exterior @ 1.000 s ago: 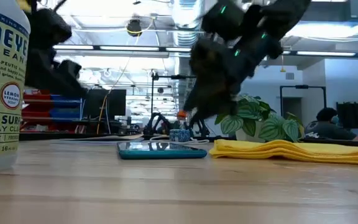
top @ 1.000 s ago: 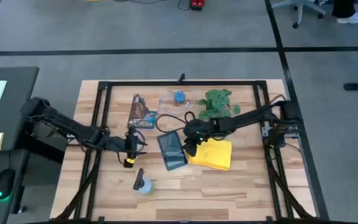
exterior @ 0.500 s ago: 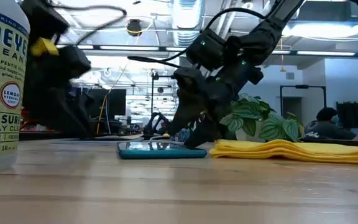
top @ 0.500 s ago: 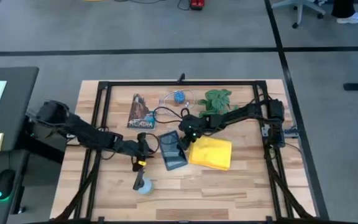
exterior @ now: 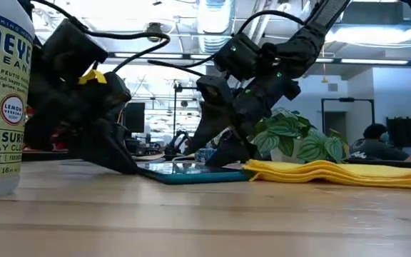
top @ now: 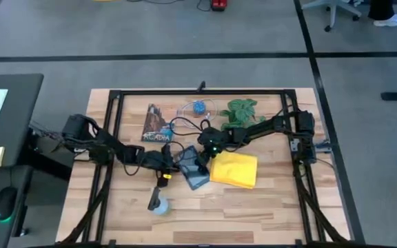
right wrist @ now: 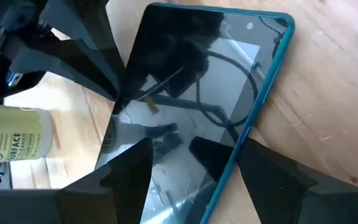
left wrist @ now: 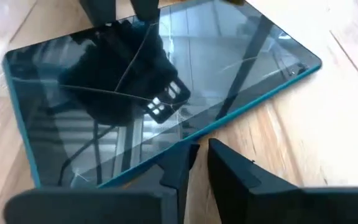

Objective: Apply microfiber cloth
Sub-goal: Spray the front of the blue tablet

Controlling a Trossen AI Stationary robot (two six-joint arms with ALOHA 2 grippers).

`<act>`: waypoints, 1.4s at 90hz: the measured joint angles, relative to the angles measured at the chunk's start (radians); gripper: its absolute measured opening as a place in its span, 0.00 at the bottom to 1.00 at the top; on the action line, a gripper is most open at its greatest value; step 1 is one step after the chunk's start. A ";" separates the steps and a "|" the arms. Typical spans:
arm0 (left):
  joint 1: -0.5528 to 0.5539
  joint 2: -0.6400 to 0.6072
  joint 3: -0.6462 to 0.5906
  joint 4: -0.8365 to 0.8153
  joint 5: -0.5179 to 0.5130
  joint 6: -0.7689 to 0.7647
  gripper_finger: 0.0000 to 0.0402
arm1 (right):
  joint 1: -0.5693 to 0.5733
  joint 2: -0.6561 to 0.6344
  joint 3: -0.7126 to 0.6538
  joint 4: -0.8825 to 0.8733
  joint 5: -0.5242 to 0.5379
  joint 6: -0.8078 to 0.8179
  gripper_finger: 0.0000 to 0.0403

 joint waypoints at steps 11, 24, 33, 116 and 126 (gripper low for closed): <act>0.000 -0.003 0.000 0.008 -0.001 0.005 0.08 | 0.003 0.000 0.000 0.008 -0.020 -0.006 0.55; 0.001 -0.002 0.000 0.013 -0.004 0.005 0.07 | 0.004 0.000 0.000 0.010 -0.039 -0.011 0.55; 0.001 -0.001 0.000 0.015 -0.006 0.004 0.06 | 0.003 -0.001 0.000 0.012 -0.043 -0.009 0.55; -0.016 0.001 0.002 0.048 -0.027 -0.064 0.06 | -0.001 -0.029 0.003 -0.026 -0.067 0.001 0.55; -0.016 0.001 0.002 0.053 -0.024 -0.069 0.06 | -0.011 -0.040 0.008 -0.006 -0.061 0.002 0.55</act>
